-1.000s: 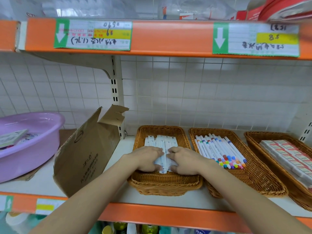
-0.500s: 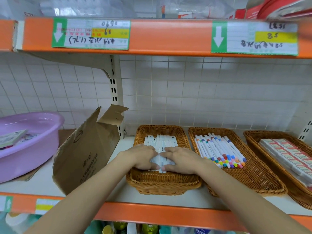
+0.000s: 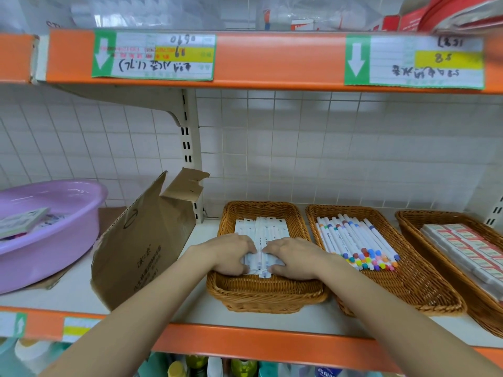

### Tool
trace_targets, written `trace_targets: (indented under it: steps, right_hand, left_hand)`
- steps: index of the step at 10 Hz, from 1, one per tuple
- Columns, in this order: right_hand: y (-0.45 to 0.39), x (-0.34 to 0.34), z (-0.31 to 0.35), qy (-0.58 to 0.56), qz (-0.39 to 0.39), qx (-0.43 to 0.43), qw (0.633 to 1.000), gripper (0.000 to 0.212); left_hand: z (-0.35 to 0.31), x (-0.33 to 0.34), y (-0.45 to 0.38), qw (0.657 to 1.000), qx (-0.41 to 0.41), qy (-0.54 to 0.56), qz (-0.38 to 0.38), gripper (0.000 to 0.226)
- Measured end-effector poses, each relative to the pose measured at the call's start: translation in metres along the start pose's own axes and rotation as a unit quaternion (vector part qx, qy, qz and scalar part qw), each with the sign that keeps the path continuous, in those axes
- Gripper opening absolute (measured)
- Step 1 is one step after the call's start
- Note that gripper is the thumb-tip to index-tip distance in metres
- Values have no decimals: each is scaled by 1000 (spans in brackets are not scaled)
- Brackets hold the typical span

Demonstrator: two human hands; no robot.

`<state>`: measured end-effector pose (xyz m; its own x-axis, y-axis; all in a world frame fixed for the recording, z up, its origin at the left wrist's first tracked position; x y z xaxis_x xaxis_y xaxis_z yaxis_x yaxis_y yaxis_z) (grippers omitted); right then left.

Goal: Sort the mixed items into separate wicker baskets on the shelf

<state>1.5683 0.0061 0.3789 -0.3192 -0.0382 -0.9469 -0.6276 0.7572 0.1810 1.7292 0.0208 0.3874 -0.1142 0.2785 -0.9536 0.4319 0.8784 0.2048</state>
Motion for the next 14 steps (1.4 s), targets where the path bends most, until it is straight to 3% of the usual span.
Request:
trace_targets:
  steps: [2,5,7,8,10,12,14]
  right_hand:
    - [0,0,1,-2,-3,1,1000,58]
    - [0,1,1,3,-6,1,1000,57]
    - [1,1,1,2,-8,4,1000,57]
    - [1,0,1,1,-12,2,1000,56]
    - [2,-1,2,15,-9,-11,1000,52]
    - [1,-4,5,16,-3,8,1000,60]
    - [3,-5,6,10,-5,10,1000,61]
  left_hand:
    - [3,0,1,1000,-4,7,-16,52]
    - [-5,9,-1,998,-8,-23,-52,24]
    - [-2,9,5,995,3,35,-88,16]
    - [-2,6,5,992,4,65,-107,22]
    - [-2,4,3,996,-12,46,-76,43]
    - [-7,7,-4,998,-11,-52,-27,67]
    - [-6,9,-9,998,-21,-66,4,70]
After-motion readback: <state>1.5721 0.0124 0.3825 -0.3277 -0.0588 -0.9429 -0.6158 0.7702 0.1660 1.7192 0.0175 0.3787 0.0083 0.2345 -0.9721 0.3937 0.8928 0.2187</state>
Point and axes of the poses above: each hand's wrist, its own y-axis away from the middle knuckle, its own x-axis out of the palm, z = x × y, the point moved 2 cm from there along -y, towards the middle knuckle, and after that the axes turned 13 degrees about y, right-handed, at the moved point
